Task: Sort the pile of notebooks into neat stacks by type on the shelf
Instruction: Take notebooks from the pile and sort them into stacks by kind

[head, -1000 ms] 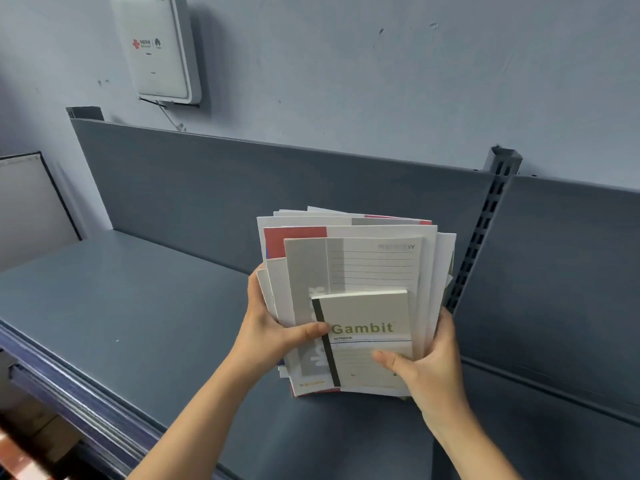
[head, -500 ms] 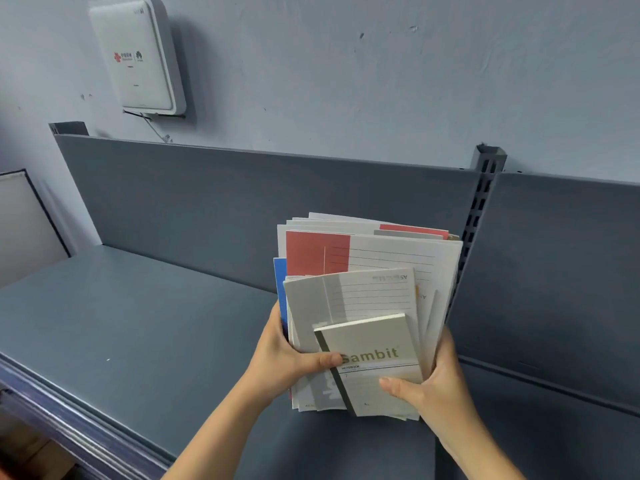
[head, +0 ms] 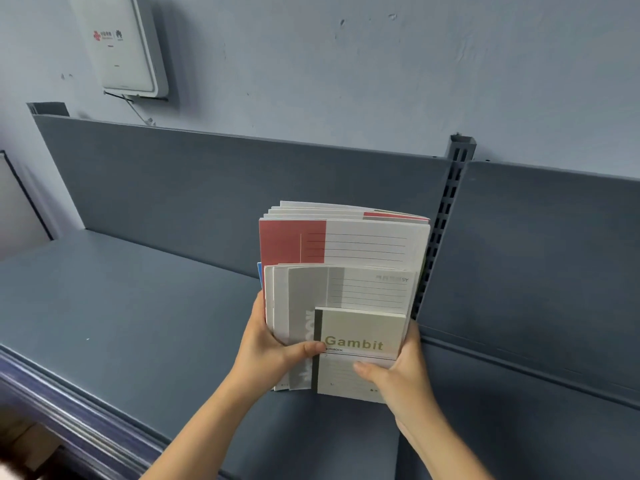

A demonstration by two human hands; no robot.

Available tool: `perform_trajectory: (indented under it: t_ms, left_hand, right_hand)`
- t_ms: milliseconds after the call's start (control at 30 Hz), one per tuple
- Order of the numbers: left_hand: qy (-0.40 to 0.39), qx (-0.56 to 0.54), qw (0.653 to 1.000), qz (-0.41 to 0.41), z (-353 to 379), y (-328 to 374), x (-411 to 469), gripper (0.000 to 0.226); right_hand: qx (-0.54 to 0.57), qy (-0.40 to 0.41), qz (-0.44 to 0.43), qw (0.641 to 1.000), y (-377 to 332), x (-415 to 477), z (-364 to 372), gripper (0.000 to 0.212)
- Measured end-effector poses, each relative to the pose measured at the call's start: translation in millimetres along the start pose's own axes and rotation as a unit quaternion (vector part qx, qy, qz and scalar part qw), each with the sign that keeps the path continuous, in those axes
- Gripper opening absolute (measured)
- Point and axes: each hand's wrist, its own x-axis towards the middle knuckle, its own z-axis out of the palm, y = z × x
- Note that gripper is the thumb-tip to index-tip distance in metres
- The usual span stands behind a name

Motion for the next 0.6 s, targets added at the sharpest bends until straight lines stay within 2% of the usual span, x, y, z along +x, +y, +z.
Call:
perform_trajectory:
  t_ms: [200,433,600]
  left_hand:
    - [0.032,-0.009,0.999,0.008,2.8,4.7,-8.6,0.095]
    - [0.018,-0.002,0.999,-0.031,1.5,13.4,-10.5,0.101]
    - [0.042,0.004,0.998,-0.041,7.0,4.1,-14.6,0.087]
  right_hand:
    - [-0.008,-0.035,-0.034,0.999,1.2,4.0,-3.5,0.075]
    - [-0.022,-0.098,-0.034,0.994,5.8,9.9,-18.1,0.091]
    - [-0.036,-0.082,-0.028,0.996,6.7,4.1,-11.4,0.08]
